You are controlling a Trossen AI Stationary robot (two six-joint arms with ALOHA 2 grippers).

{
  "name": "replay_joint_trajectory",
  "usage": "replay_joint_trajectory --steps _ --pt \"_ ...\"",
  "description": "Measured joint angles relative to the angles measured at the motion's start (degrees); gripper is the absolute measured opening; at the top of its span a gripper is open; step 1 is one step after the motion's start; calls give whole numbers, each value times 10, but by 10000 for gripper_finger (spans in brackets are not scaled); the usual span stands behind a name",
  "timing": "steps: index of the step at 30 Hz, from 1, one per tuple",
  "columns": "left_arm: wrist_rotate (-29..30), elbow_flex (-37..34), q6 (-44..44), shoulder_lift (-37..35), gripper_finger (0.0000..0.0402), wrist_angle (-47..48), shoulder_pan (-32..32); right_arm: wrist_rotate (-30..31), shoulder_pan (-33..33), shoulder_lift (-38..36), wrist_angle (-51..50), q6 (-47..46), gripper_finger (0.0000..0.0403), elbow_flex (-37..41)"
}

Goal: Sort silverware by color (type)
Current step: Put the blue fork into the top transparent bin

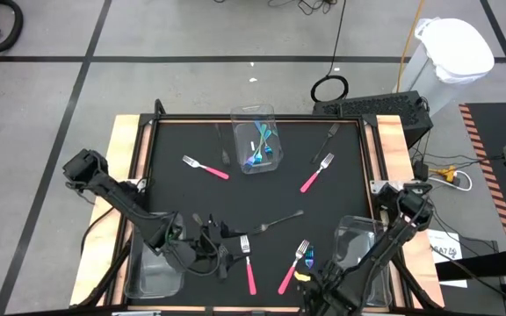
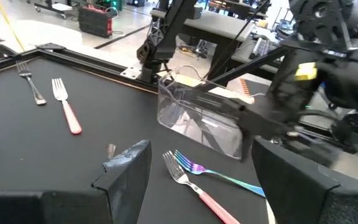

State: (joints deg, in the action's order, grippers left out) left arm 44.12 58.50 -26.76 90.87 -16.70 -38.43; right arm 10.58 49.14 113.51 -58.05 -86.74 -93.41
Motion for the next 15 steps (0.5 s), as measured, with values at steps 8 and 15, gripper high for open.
replay_joint_trajectory --steps 8,15 --pt "1 0 0 0 279 -13 -20 -1 -24 0 -37 -66 183 0" --pt "4 1 36 0 279 -23 -19 -4 -47 18 -54 -92 183 0"
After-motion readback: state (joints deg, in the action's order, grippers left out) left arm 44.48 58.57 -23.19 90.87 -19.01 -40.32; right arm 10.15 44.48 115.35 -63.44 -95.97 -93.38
